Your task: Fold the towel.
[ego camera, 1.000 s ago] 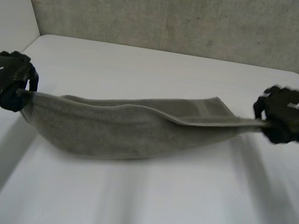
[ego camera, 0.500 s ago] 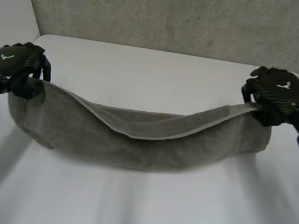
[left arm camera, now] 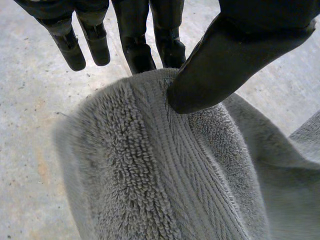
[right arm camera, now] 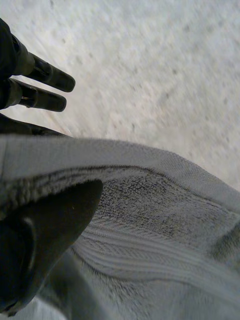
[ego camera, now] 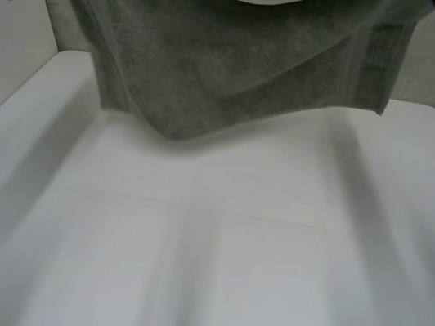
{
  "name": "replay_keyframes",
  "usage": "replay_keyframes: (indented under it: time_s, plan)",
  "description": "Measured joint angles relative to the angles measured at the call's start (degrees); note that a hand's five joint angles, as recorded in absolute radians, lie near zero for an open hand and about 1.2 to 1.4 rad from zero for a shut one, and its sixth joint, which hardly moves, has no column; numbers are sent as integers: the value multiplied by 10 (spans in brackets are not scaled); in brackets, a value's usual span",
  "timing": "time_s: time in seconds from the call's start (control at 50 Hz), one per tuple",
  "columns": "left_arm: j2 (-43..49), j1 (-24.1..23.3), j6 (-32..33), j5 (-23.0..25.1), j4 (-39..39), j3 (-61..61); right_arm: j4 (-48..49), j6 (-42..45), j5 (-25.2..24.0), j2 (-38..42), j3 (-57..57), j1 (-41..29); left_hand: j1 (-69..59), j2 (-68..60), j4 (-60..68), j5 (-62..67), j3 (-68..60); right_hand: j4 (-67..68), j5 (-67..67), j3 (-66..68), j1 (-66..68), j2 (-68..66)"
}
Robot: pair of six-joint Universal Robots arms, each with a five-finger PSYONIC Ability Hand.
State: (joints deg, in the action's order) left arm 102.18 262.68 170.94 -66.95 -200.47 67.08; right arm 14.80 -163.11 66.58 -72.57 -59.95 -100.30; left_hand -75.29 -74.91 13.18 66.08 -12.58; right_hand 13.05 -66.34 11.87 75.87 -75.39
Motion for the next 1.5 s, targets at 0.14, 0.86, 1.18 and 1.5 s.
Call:
replay_keyframes:
  time_s: [0.14, 0.86, 1.18, 1.5]
  plan:
    - [-2, 19, -9, 18, -34, 122, -4, -1, -72, -13, -112, 33, 0, 0, 0, 0, 0, 0, 0, 0, 0, 0]
    - [-247, 105, 103, 122, 171, 427, -266, 114, -349, -227, -363, 281, 0, 0, 0, 0, 0, 0, 0, 0, 0, 0]
    - [-1, 70, 77, 128, 142, 295, -203, 184, -176, -11, -258, 159, 0, 0, 0, 0, 0, 0, 0, 0, 0, 0]
    - [262, 28, 90, 91, 119, 65, -39, 157, -11, 129, -203, 60, 0, 0, 0, 0, 0, 0, -1, 0, 0, 0]
